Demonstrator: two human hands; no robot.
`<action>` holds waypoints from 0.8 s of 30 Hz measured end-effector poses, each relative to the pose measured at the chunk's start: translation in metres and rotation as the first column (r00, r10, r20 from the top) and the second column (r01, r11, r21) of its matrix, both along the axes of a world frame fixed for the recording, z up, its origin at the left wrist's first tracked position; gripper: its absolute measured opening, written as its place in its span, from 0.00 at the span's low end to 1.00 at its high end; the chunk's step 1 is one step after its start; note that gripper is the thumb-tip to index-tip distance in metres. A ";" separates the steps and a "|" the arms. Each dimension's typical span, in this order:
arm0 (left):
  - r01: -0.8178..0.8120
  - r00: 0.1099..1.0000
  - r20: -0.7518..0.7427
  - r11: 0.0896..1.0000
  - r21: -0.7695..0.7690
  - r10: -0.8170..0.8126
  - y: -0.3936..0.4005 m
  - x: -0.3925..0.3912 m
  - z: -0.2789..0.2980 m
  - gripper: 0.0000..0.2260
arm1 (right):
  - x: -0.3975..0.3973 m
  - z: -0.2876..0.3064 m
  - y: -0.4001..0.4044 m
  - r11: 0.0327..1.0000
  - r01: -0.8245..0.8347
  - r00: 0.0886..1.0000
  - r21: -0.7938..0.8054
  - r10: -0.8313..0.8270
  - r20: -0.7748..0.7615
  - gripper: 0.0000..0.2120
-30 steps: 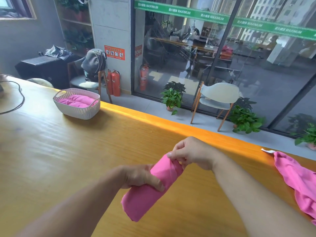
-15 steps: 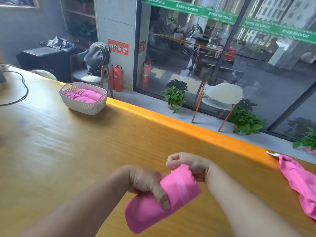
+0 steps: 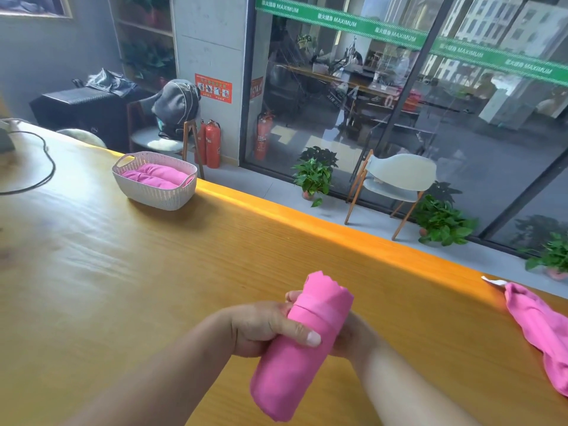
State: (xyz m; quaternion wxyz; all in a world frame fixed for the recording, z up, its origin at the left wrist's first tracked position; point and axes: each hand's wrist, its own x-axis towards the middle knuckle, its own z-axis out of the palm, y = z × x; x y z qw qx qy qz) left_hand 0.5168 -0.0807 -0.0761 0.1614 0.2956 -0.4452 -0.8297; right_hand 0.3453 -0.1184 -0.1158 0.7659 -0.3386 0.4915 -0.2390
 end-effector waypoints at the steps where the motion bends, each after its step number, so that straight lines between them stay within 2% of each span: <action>1: -0.078 0.997 0.021 0.997 -0.010 0.078 0.001 -0.002 -0.001 0.21 | 0.000 -0.004 0.000 0.996 0.081 0.996 0.041 -0.080 -0.026 0.16; 3: -0.302 0.953 0.019 0.953 -0.020 0.302 0.000 -0.008 -0.005 0.29 | 0.003 -0.006 0.001 0.979 0.203 0.970 0.035 -0.196 -0.147 0.18; 4: -0.426 0.904 0.006 0.904 -0.021 0.427 -0.001 -0.011 -0.008 0.31 | 0.007 -0.004 0.004 0.976 0.219 0.956 0.005 -0.214 -0.201 0.17; 7: -0.728 0.686 -0.027 0.686 -0.006 0.727 -0.005 -0.015 -0.010 0.31 | 0.014 -0.001 0.010 0.988 0.152 0.962 -0.019 -0.152 -0.227 0.24; 9: -0.852 0.523 -0.002 0.522 -0.044 0.853 -0.009 -0.012 -0.010 0.28 | 0.014 0.007 0.016 0.998 0.056 0.977 -0.026 -0.060 -0.203 0.29; 12: -0.921 0.388 0.041 0.389 -0.032 0.921 -0.011 -0.009 -0.010 0.32 | 0.015 0.017 0.025 0.989 -0.067 0.992 -0.133 0.053 -0.111 0.26; 13: -0.934 0.356 0.050 0.357 -0.013 0.933 -0.010 -0.008 -0.008 0.33 | 0.015 0.016 0.026 0.977 -0.090 0.992 -0.194 0.072 -0.101 0.30; 14: -0.943 0.331 0.061 0.331 -0.004 0.942 -0.009 -0.006 -0.005 0.34 | 0.017 0.016 0.028 0.963 -0.104 0.992 -0.247 0.082 -0.099 0.33; 16: -0.952 0.299 0.057 0.302 -0.047 0.953 -0.005 0.005 0.000 0.37 | 0.021 0.018 0.027 0.944 -0.108 0.994 -0.312 0.094 -0.058 0.31; 18: -0.955 0.240 0.065 0.247 -0.165 0.969 0.000 0.021 0.004 0.44 | 0.025 0.022 0.024 0.935 -0.127 0.991 -0.332 0.131 -0.010 0.28; 20: -0.933 0.121 0.148 0.163 -0.322 0.982 0.007 0.037 0.007 0.51 | 0.033 0.026 0.021 0.928 -0.146 0.988 -0.342 0.157 0.004 0.31; 22: -0.881 0.016 0.185 0.101 -0.462 0.983 0.014 0.051 0.016 0.50 | 0.044 0.031 0.018 0.929 -0.138 0.989 -0.343 0.149 0.007 0.35; 24: -0.824 -0.027 0.152 0.064 -0.562 0.988 0.015 0.065 0.021 0.43 | 0.057 0.038 0.013 0.928 -0.115 0.992 -0.354 0.128 0.015 0.37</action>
